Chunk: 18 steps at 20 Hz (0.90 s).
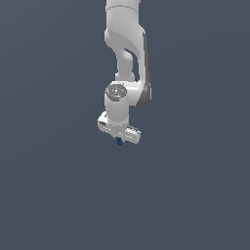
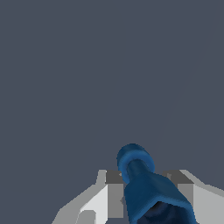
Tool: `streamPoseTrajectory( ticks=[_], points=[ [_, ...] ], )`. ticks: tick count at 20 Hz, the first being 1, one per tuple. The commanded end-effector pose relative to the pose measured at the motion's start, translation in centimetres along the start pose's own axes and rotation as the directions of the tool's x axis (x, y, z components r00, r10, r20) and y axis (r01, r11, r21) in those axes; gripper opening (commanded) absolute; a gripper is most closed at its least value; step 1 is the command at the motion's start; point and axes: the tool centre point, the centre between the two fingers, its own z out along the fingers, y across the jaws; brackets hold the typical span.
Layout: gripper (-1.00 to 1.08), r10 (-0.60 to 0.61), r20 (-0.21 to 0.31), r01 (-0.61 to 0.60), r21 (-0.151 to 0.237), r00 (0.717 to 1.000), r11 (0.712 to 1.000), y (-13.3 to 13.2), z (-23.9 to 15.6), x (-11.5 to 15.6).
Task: Pick up the object and move it to a goal position.
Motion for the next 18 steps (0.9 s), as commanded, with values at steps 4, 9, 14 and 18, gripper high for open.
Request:
streamPoseTrajectory(
  ticks=[4,9,14,18],
  points=[
    [-1.00,0.000,-0.001,0.000,0.001,1.000,1.000,-1.5,-3.9,-0.1],
    [-1.00,0.000,-0.001,0.000,0.000,1.000,1.000,-3.0,-7.9,-0.1],
    [-1.00,0.000,-0.001,0.000,0.000,1.000,1.000,-4.0,-10.5,-0.1],
    [-1.00,0.000,-0.001,0.000,0.000,1.000,1.000,-4.4,-11.6,-0.1]
  ],
)
